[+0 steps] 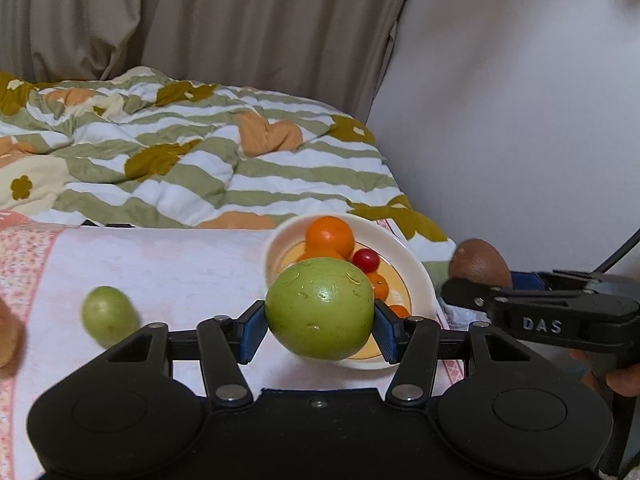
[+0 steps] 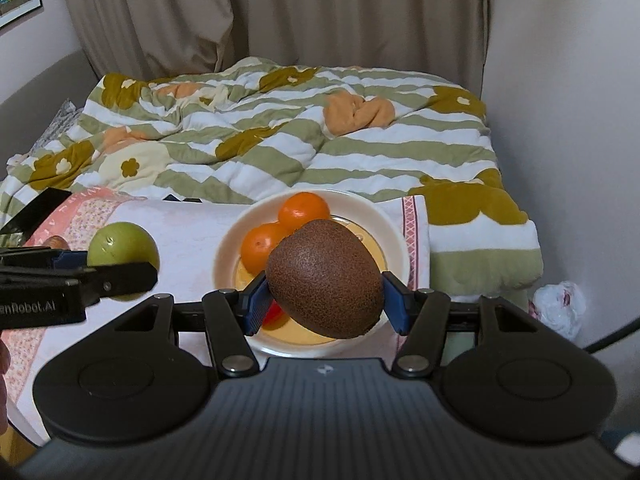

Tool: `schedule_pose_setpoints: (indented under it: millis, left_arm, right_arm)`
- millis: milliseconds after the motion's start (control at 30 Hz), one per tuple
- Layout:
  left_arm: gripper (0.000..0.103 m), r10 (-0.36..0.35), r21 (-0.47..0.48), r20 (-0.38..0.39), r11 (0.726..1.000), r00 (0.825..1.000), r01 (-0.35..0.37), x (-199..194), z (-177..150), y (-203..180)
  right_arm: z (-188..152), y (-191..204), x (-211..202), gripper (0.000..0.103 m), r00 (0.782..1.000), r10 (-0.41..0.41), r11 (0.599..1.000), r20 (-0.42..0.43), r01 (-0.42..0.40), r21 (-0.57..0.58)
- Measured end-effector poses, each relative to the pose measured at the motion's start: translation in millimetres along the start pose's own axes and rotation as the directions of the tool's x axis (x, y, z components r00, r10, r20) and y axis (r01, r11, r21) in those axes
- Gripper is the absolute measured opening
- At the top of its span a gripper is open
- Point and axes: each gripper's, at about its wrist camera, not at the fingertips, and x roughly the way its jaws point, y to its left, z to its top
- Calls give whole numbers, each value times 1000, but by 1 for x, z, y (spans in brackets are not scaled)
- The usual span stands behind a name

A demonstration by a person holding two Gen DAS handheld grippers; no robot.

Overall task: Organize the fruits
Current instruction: 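Carry the green apple and the kiwi over the cream bowl with both tools, then release the green apple into the bowl with the left tool while the right tool drops the kiwi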

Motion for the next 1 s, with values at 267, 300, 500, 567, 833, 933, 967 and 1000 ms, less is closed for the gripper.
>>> schedule_pose_setpoints:
  millis: [267,300,500,567,833,933,967,1000]
  left_arm:
    - [59,-24,94,-65,995,998,30,48,2,-33]
    - [59,-29,106,-75,994,997,37,55,2,-35]
    - [59,-18,208,-124,977,992,44,92,-3,-49]
    - [59,-7,243,-139,969,990,41,100,-7,-53]
    - [89,14,371,-109,928,994,28,108,-11,-67]
    - [98,20,384,-75,923,997,10,100,-9,-66]
    - [98,25,388,-76,922,997,6,98,-9,-65]
    - [98,32,391,-77,921,996,1,96,-9,-64]
  right_arm:
    - [9,-24,29,73,999,-5,1000,-34,5,19]
    - [10,-27,32,73,999,-9,1000,-39,10,23]
    - [13,-41,53,73,997,-31,998,-66,35,49]
    - [13,-45,58,73,997,-34,998,-72,38,59]
    - [10,-52,73,73,995,-39,995,-95,48,93]
    - [11,-53,73,73,995,-40,994,-93,48,93]
    - [11,-53,73,73,995,-39,995,-91,47,92]
    - [13,-53,74,73,995,-39,995,-89,47,91]
